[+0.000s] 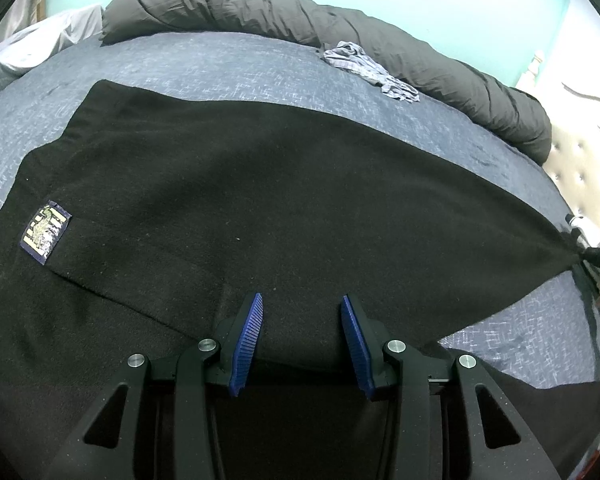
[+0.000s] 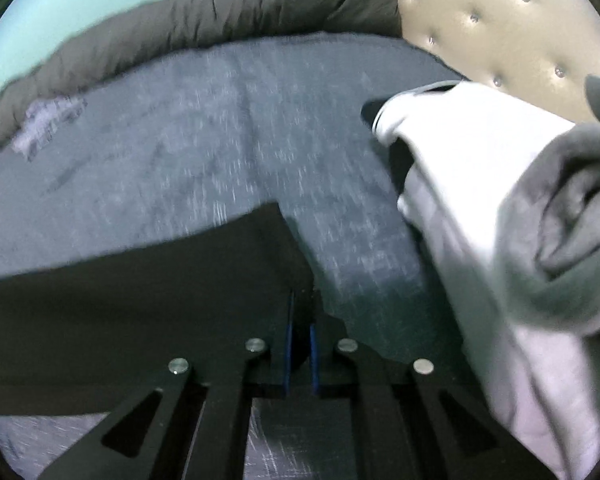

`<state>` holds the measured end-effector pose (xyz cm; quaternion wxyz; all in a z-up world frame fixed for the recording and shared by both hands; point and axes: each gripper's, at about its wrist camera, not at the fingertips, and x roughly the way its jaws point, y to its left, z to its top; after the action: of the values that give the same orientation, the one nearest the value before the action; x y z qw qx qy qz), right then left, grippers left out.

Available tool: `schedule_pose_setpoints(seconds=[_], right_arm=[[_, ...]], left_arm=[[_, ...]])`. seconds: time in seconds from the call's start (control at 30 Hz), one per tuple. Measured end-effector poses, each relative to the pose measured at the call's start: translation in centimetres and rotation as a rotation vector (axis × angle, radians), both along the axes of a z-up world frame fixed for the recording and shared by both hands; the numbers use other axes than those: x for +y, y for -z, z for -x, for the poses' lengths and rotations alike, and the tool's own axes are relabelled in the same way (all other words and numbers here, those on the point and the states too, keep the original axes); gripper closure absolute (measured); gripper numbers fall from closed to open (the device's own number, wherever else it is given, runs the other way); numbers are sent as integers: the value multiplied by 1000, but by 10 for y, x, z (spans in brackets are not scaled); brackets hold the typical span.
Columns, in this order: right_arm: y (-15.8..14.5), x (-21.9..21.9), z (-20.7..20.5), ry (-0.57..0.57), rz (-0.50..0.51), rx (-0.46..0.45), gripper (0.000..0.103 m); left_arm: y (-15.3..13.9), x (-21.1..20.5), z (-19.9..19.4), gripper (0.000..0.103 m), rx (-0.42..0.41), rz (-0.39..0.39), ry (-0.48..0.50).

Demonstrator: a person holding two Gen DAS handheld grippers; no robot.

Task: Fold clothes

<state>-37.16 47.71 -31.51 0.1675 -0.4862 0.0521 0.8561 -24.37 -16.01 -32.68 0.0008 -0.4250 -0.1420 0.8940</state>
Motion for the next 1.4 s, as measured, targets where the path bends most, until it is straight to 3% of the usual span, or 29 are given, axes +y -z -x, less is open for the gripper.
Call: schedule_pose_setpoints(seconds=[0.07, 0.17, 0.37, 0.43, 0.53, 0.7, 0.9, 1.0, 1.17, 1.4], right_arm=[[6, -4, -2, 9, -34, -16, 95], [4, -7, -8, 41, -65, -10, 78], [-21, -32, -22, 1, -95, 57, 76], [-31, -45, -29, -34, -90, 89, 66], [-41, -63, -31, -70, -145, 107, 59], [-49, -91, -57, -118, 9, 163, 56], [-50, -144, -106, -238, 177, 122, 55], [-54, -165, -128, -284, 263, 112, 48], [-53, -238, -162, -454, 287, 66, 45], [-24, -342, -185, -655, 334, -31, 45]], left_arm=[[0, -1, 1, 58, -1, -5, -1], [-1, -2, 1, 58, 1, -14, -2], [-8, -4, -3, 58, 18, -23, -7], [-11, -6, -4, 58, 26, -23, -6], [-15, -9, -8, 58, 32, -28, -10], [-27, -21, -19, 58, 49, -47, -29], [-35, -35, -44, 54, 24, -62, -47], [-37, -41, -63, 52, 10, -57, -68], [-41, -55, -100, 51, -20, -61, -111], [-46, -82, -145, 49, -57, -83, -156]])
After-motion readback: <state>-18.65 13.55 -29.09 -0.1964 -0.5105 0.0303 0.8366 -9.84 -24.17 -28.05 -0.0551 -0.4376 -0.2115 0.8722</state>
